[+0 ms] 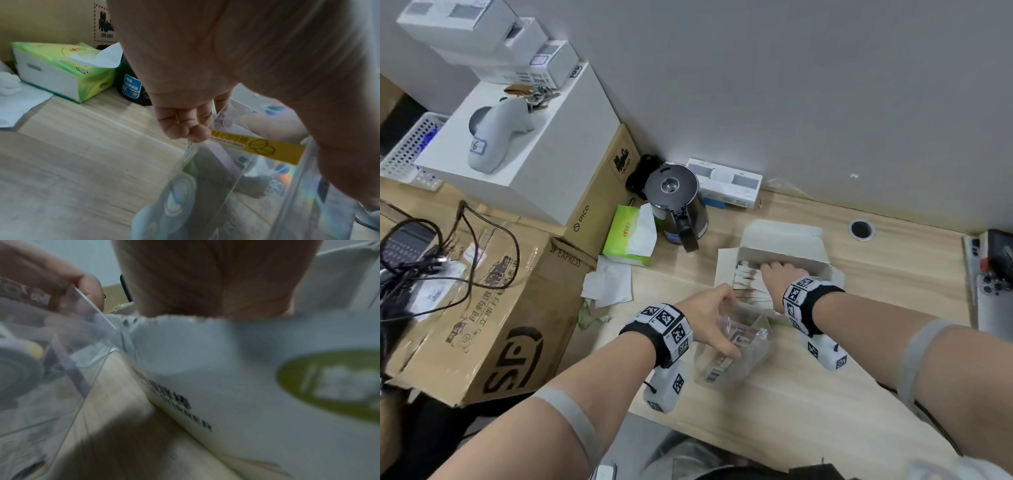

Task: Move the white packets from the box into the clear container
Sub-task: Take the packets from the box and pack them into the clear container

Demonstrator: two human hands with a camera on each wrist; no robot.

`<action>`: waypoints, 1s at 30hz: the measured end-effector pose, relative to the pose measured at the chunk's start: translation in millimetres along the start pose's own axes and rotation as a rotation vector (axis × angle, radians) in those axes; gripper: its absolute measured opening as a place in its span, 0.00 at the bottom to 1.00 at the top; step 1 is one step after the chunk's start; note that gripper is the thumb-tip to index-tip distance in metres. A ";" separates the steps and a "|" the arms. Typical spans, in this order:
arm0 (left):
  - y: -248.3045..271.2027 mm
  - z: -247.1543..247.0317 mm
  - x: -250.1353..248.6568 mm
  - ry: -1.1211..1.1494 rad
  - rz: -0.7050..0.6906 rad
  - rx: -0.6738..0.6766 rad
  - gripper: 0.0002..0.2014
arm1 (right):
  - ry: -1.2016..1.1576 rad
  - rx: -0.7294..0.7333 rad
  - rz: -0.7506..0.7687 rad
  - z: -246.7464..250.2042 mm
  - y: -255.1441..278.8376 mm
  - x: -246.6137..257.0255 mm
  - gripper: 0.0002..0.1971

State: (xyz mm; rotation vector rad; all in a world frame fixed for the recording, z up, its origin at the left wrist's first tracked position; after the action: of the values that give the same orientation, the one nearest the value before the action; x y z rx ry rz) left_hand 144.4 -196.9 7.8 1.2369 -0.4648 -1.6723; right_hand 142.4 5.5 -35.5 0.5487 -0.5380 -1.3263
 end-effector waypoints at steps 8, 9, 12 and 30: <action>-1.6 1.0 -3.5 0.028 -0.006 0.001 0.39 | 0.127 0.080 0.009 6.8 -1.5 4.7 0.17; -1.6 0.9 -3.6 0.030 -0.005 -0.003 0.40 | 0.113 0.087 0.017 6.7 -0.2 4.9 0.16; -0.7 -0.3 -3.9 0.027 -0.008 -0.009 0.40 | 0.089 0.107 0.059 5.8 4.3 3.0 0.13; 3.4 -4.1 -12.0 -0.015 0.074 -0.052 0.41 | 0.167 0.105 0.130 27.0 25.9 -17.1 0.09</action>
State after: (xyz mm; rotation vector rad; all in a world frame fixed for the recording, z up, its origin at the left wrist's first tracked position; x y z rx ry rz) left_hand 149.7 -187.3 14.8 1.1563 -0.4679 -1.6228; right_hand 141.4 24.7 0.9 0.6933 -0.4987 -1.1219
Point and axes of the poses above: each hand's wrist, its own y-axis away from the middle knuckle, its own z-axis out of the back of the hand, x = y × z, the point moved 1 cm from there along -y, towards the middle knuckle, and after that the axes turned 10 degrees about z, right-handed, at the moved point
